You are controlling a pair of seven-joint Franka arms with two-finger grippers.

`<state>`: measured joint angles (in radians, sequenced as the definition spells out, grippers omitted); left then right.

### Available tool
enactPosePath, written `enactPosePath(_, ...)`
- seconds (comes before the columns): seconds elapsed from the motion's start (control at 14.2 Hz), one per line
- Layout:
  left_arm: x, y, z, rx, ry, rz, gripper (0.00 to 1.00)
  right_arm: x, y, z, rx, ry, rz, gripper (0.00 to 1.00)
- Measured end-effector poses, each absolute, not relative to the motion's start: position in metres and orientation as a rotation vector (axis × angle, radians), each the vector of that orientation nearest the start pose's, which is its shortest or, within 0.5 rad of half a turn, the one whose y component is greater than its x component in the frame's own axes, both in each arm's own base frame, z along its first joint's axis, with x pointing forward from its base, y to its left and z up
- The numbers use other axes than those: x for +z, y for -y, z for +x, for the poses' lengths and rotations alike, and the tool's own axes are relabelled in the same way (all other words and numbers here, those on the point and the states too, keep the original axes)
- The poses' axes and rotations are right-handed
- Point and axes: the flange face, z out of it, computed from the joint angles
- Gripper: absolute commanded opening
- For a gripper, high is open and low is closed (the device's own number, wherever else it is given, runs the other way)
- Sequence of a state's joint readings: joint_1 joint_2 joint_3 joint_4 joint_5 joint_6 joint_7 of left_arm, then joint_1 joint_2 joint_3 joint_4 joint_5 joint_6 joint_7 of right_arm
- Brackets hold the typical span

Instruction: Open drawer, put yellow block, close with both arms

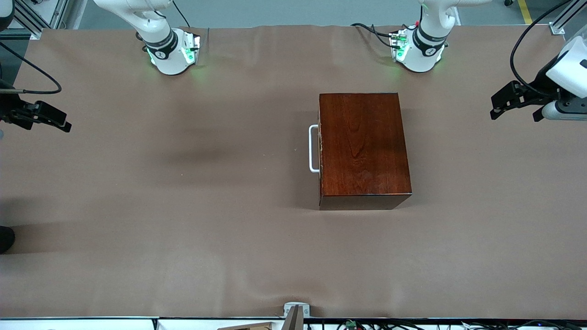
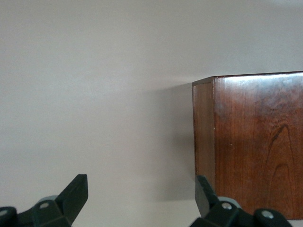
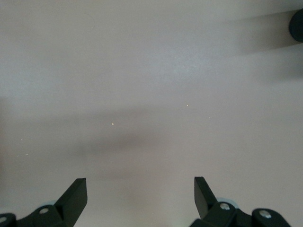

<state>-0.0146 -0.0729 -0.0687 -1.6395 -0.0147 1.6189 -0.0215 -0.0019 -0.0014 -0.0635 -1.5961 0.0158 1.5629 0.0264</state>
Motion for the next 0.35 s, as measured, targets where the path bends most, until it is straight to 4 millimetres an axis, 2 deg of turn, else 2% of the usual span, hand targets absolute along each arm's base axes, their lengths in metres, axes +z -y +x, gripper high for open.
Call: enactPosePath(0.35, 0.6336, 0.0504, 0.5343, -0.075, -0.107, -3.151, 1.00, 0.6126, 0.0344, 0.5514, 0.049, -0.143, -3.122, 1.00)
